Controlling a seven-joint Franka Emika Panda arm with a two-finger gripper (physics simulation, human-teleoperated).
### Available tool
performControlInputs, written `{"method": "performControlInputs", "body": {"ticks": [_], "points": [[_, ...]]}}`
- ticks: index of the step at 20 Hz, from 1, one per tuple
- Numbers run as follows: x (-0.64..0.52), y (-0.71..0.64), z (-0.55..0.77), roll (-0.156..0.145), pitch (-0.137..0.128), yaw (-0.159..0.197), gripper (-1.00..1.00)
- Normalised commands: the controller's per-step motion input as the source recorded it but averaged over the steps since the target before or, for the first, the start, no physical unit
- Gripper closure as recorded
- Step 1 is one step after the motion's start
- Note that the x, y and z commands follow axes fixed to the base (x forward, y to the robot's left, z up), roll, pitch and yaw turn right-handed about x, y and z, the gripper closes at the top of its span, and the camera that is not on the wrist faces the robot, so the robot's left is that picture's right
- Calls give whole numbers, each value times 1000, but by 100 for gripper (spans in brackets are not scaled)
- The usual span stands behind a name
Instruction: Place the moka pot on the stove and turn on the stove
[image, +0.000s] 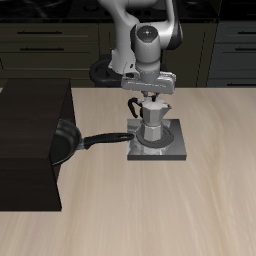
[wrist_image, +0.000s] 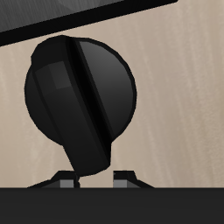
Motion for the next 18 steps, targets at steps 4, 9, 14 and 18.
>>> {"method": "performControlInputs", "body": {"ticks": [4, 9, 14, 18], "points": [[99, -37, 56, 12, -2, 10, 100], [85, -23, 109, 5, -18, 33, 100], [29, -29, 131, -4, -43, 18, 100], [121, -149, 190, 1, -11, 27, 100]]}}
